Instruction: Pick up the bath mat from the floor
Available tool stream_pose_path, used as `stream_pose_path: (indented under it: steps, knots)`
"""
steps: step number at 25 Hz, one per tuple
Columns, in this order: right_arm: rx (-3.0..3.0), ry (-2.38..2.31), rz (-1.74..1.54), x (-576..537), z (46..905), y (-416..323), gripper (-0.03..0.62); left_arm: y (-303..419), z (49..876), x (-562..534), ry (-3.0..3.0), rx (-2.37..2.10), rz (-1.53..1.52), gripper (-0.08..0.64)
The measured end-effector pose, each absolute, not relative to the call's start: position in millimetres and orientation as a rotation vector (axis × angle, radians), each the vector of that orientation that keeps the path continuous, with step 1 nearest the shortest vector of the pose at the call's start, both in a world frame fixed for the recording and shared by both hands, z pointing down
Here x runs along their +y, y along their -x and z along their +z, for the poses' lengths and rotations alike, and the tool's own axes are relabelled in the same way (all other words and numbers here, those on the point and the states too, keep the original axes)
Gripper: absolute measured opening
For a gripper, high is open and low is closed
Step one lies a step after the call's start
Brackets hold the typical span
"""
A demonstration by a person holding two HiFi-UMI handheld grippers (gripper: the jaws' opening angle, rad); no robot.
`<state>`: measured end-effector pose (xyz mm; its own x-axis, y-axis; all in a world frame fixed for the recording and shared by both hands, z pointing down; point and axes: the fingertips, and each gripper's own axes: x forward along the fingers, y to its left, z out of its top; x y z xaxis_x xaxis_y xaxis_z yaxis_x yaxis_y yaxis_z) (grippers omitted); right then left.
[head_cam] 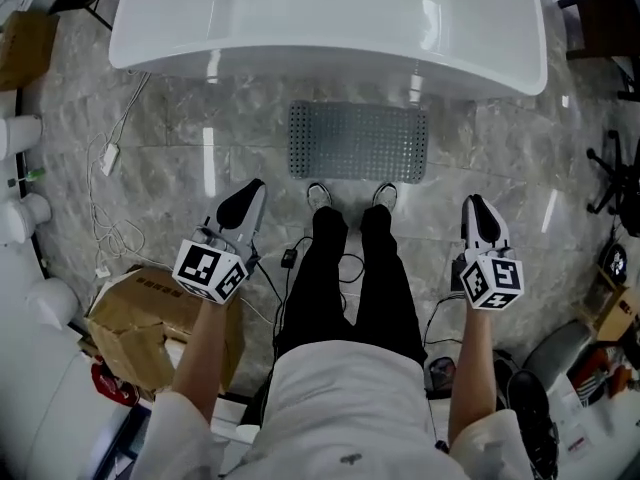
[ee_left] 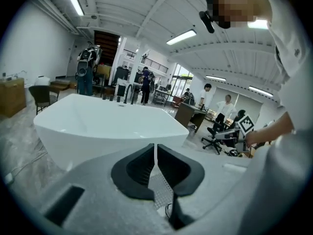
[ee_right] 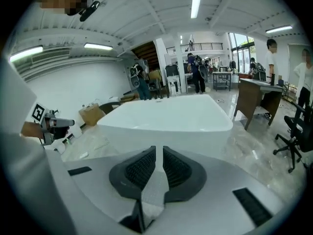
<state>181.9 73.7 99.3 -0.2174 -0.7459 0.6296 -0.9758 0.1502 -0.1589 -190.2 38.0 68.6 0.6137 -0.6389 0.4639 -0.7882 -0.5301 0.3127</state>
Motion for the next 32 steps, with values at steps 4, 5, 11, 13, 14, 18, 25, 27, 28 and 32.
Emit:
stream_pose_path:
  steps: [4, 5, 11, 13, 14, 18, 25, 27, 28, 32]
  knots:
    - [-1.928, -1.564, 0.858, 82, 178, -195, 0.011, 185, 129, 45, -2.182, -1.140, 0.363, 0.014]
    - [-1.910, -1.556, 0.877, 86, 195, -198, 0.012, 183, 146, 50, -2.154, -1.141, 0.372, 0.015]
    - [-1.874, -1.521, 0.946, 98, 294, -206, 0.058, 182, 258, 80, -2.038, -1.160, 0.475, 0.017]
    - [-1.864, -1.495, 0.946, 97, 329, -210, 0.068, 183, 298, 85, -2.020, -1.143, 0.519, 0.024]
    - [-1.858, -1.484, 0.944, 95, 345, -212, 0.073, 184, 317, 84, -2.025, -1.125, 0.547, 0.035]
    - [-1.827, -1.449, 0.911, 85, 418, -222, 0.087, 195, 394, 74, -2.057, -1.059, 0.676, 0.081]
    - [-1.728, -1.377, 0.943, 84, 550, -240, 0.126, 213, 526, 77, -1.972, -0.960, 0.824, 0.133]
    - [-1.698, -1.336, 0.941, 84, 590, -239, 0.135, 219, 567, 79, -1.945, -0.928, 0.869, 0.150]
    - [-1.685, -1.316, 0.935, 84, 609, -239, 0.143, 221, 587, 78, -1.932, -0.923, 0.884, 0.153]
    - [-1.639, -1.251, 0.930, 87, 675, -244, 0.156, 233, 655, 74, -1.859, -0.957, 0.903, 0.187]
